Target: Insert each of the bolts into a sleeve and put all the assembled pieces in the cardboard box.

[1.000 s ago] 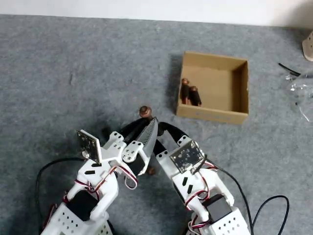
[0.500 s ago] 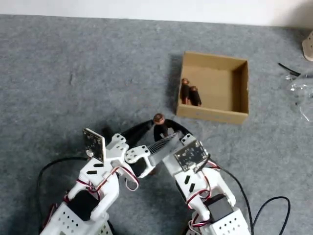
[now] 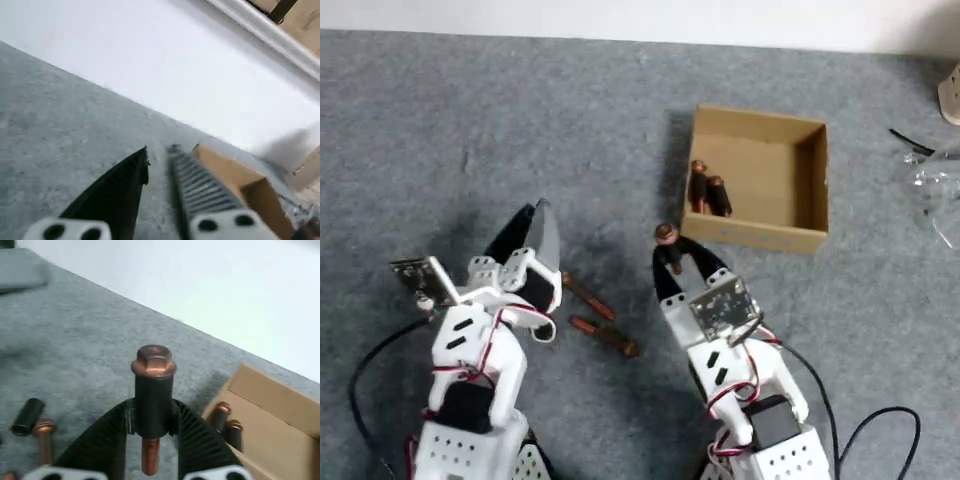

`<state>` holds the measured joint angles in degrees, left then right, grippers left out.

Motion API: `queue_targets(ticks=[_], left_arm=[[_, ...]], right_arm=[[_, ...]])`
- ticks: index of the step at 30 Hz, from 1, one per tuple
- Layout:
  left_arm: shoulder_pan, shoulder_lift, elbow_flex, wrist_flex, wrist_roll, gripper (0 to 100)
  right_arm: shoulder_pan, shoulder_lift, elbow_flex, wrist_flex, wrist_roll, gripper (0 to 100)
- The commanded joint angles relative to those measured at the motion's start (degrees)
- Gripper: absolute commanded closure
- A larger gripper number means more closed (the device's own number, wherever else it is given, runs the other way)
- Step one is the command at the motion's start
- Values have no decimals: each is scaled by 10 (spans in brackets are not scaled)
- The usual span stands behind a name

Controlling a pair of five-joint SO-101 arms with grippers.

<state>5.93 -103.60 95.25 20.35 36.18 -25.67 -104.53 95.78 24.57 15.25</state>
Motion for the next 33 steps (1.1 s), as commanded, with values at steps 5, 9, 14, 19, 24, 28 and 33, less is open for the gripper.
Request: queue_targets(ticks=[5,9,14,19,24,28,33], left_arm=[[12,-3,20,-69,-63,993],[10,-4,20,-11,-163,993],[-40,-8,19,80,-396,992],[-44,-7,19,79,-419,992],[-44,-7,19,79,-404,990],[-44,-4,19,80,-404,990],[-44,-4,19,81,-405,989]], right_arm=[[39,-3,73,-23,2,994],[80,-3,73,-22,2,994],[101,-3,73,2,5,994],[131,-2,71,-20,6,994],[102,50,2,-18,71,994],[102,215,-94,-34,69,994],[102,499,-298,-38,40,994]])
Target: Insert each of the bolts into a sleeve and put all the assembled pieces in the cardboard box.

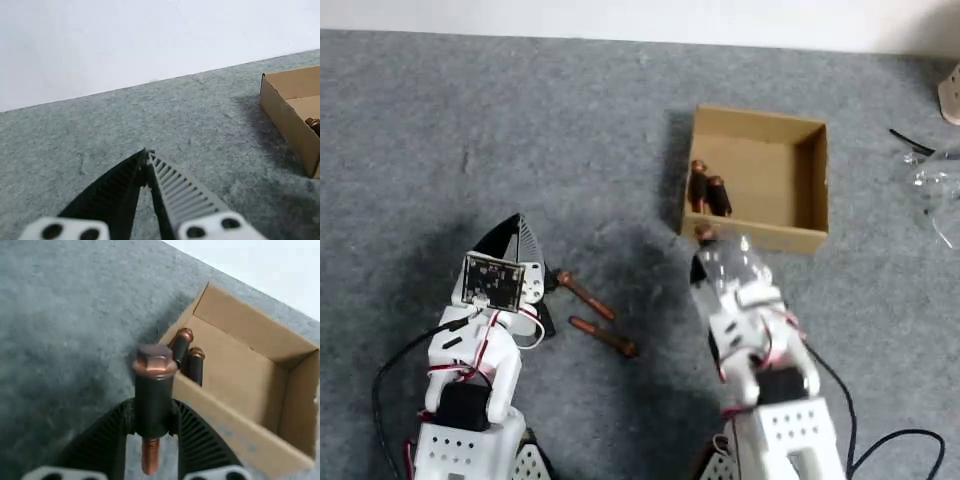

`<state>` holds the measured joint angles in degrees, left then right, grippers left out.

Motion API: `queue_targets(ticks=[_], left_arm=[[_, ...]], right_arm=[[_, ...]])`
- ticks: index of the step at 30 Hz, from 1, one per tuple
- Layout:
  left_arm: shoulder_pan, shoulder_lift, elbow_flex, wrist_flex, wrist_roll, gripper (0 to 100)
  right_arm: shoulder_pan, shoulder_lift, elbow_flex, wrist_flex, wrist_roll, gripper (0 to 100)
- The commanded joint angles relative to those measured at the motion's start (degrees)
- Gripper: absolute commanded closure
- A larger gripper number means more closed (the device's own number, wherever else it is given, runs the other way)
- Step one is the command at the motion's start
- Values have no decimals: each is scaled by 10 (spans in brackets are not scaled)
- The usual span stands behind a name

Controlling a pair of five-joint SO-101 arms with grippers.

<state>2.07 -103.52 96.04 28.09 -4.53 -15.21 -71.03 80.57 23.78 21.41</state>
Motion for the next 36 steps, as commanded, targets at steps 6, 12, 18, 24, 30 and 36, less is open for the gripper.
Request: queue_targets(ticks=[6,12,18,24,30,36], left_arm=[[-6,-4,11,4,2,989],[-6,-4,11,4,2,989],[-6,-4,11,4,2,989],[-5,-4,11,4,2,989],[-5,-4,11,4,2,989],[-5,-4,11,4,2,989]], right_arm=[[41,443,-391,-27,-132,994],[50,637,-552,-5,-171,990],[65,766,-658,64,-174,988],[94,814,-669,64,-191,988],[116,825,-669,65,-287,803],[118,822,-668,67,-287,675]])
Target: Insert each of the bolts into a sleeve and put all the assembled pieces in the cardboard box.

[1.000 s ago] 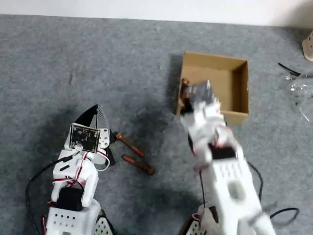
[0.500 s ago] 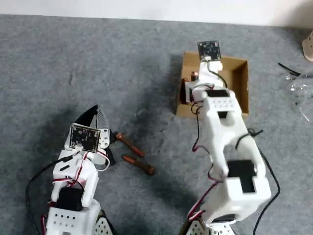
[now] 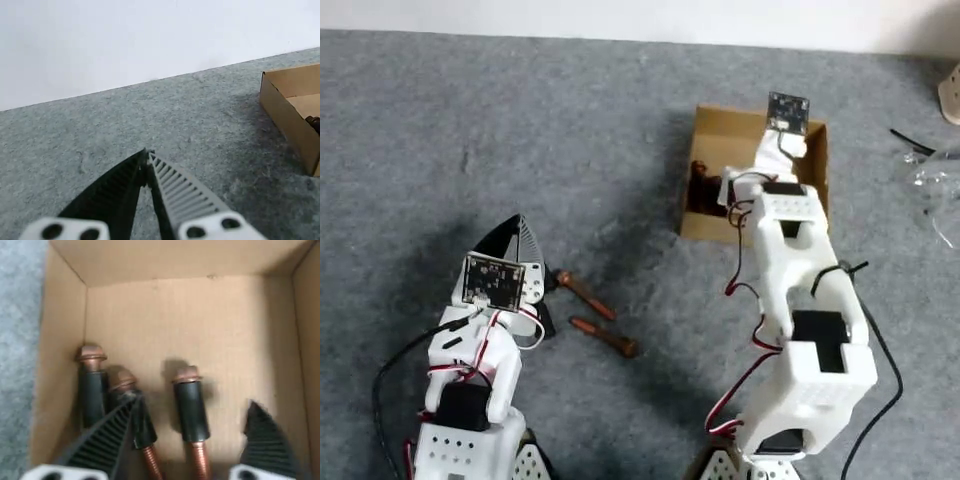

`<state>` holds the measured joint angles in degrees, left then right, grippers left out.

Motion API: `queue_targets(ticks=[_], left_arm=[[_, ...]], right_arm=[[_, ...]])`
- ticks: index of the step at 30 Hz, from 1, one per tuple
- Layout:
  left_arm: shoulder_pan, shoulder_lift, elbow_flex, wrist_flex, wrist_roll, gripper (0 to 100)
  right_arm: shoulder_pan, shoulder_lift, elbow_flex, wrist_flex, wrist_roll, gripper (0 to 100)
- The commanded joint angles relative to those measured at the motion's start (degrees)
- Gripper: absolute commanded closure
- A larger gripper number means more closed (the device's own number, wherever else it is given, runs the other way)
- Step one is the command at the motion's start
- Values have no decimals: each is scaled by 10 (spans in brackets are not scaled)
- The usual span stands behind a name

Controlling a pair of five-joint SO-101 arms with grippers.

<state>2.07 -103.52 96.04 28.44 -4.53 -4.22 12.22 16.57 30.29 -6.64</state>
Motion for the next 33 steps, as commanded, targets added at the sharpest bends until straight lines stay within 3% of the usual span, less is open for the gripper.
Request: queue_targets(ticks=[1,10,13,19,24,29,33], left_arm=[[-5,-4,11,0,2,989],[-6,-4,11,0,2,989],[-11,-4,11,-1,3,989],[-49,-7,11,-3,4,989],[-50,-9,11,-3,4,990],[-67,-7,11,-1,4,989],[-134,-9,11,-4,4,989]], right_arm=[[10,-12,-28,6,-6,677],[-34,-180,19,131,-6,677],[-96,-276,96,132,-2,677],[-281,-466,253,130,81,677],[-379,-543,349,101,91,677],[-379,-523,388,89,92,677],[-371,-482,388,77,92,677]])
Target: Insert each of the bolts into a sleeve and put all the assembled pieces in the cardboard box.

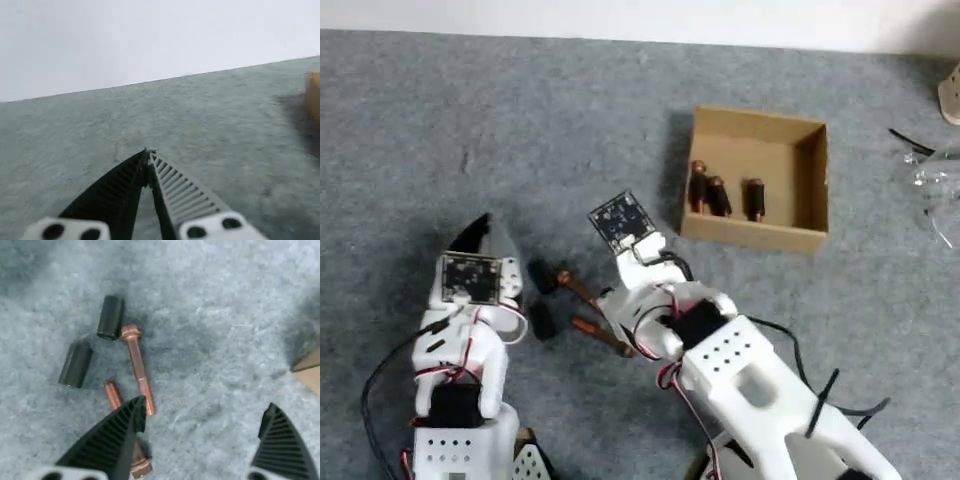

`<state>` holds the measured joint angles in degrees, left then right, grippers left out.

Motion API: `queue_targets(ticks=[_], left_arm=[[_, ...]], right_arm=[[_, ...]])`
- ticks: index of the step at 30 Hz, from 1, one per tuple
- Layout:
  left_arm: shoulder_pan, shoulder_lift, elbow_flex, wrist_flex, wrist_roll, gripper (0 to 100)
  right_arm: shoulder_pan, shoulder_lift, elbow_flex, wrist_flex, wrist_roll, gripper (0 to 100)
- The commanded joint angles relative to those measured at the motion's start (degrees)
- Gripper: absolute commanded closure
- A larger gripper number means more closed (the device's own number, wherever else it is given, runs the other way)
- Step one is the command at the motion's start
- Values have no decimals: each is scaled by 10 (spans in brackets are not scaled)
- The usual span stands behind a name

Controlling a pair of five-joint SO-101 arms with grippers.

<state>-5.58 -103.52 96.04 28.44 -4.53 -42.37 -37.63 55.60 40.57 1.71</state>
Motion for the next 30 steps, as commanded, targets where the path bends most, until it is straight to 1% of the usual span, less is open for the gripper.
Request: queue_targets(ticks=[1,3,7,9,11,14,17,19,25,28,30], left_arm=[[-76,-9,11,-6,4,989],[-116,-7,11,-18,4,989],[-191,-9,10,-16,4,989],[-231,-9,11,-4,5,989],[-269,-9,6,18,9,989],[-328,-9,6,25,60,989],[-377,-9,8,25,108,989],[-389,-8,11,25,117,989],[-388,-6,11,26,118,989],[-379,-5,11,26,118,989],[-367,-5,11,26,118,989]], right_arm=[[10,27,-2,-29,9,677],[10,46,-2,-43,9,677],[11,73,-2,-66,9,677],[11,80,-2,-75,12,677],[11,85,0,-76,33,677],[11,85,0,-76,55,677],[11,85,1,-76,55,677],[11,85,1,-76,55,677],[11,85,1,-76,55,677],[11,85,1,-80,55,677],[14,85,2,-102,55,677]])
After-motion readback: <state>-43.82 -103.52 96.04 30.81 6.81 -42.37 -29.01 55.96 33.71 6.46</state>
